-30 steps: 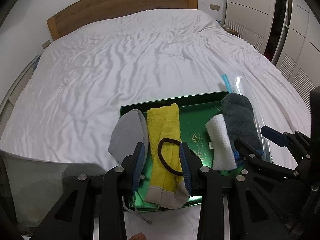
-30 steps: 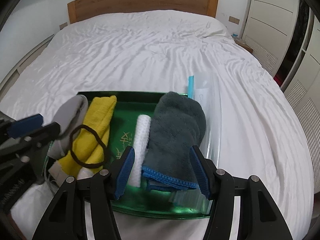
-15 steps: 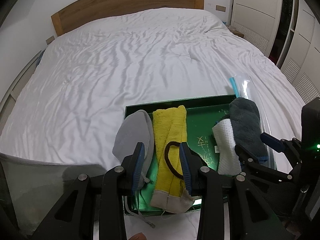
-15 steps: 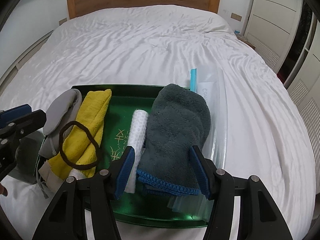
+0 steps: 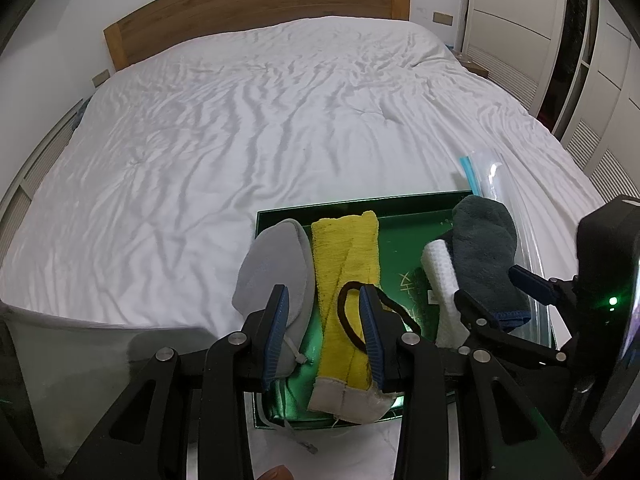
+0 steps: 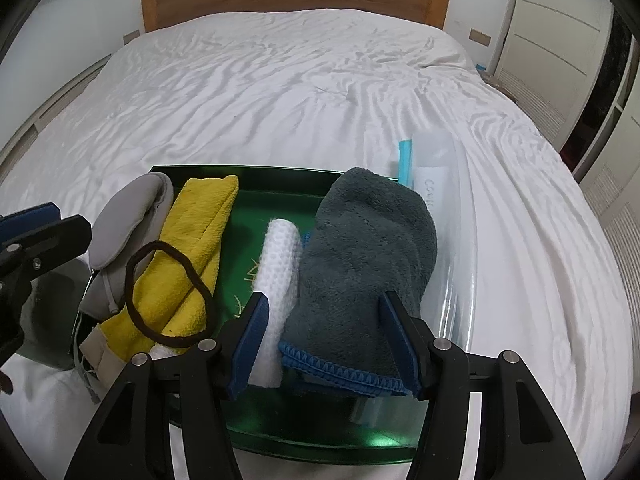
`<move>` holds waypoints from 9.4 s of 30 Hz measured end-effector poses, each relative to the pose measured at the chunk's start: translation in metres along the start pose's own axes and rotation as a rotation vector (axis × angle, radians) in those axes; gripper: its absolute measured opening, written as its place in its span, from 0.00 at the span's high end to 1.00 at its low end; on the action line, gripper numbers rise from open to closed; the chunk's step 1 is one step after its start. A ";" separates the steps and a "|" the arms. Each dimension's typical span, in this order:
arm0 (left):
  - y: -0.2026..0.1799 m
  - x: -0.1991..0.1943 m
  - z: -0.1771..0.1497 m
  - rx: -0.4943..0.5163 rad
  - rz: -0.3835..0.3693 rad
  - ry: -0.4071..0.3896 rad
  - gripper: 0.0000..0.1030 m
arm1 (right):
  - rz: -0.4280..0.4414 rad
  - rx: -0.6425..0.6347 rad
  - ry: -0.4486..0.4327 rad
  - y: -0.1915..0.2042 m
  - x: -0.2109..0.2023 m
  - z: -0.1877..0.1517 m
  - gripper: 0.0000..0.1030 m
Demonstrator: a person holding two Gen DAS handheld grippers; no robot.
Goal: Organize soft objects
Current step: 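Withdraw both tools from the tray toward the sponge and soap bar, then grasp the beige sponge with the left tool while the right tool grasps the soap bar, then lift the sponge and soap bar and carry them toward the green tray, then lower the sponge and soap bar into the green tray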
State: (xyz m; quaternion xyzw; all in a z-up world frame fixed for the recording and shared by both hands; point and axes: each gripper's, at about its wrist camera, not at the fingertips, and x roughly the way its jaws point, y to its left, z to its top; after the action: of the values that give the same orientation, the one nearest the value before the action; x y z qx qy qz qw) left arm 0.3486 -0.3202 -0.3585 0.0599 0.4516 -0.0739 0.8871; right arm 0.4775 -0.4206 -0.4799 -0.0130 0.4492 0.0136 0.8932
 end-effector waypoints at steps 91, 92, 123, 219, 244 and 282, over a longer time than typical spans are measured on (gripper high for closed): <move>0.382 -0.110 -0.383 0.012 -0.048 0.413 0.66 | 0.355 0.015 0.073 0.374 -0.141 -0.145 0.38; 0.385 -0.110 -0.385 0.014 -0.050 0.411 0.66 | 0.373 0.023 0.073 0.379 -0.136 -0.141 0.38; 0.405 -0.132 -0.409 0.001 -0.048 0.389 0.66 | 0.478 -0.009 0.212 0.422 -0.072 -0.138 0.58; -0.030 0.008 0.020 0.002 -0.166 0.113 0.95 | 0.237 0.134 -0.030 -0.038 -0.095 -0.021 0.71; -0.051 0.135 0.031 0.013 -0.041 0.212 0.95 | 0.235 0.078 0.057 -0.043 0.033 0.010 0.67; -0.050 0.142 0.038 0.027 -0.024 0.188 0.93 | 0.146 -0.048 0.079 -0.017 0.038 0.018 0.60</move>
State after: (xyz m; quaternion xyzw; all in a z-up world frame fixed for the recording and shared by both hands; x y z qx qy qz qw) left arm 0.4524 -0.3874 -0.4535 0.0730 0.5324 -0.0845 0.8391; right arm 0.5157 -0.4364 -0.4995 -0.0021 0.4835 0.0891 0.8708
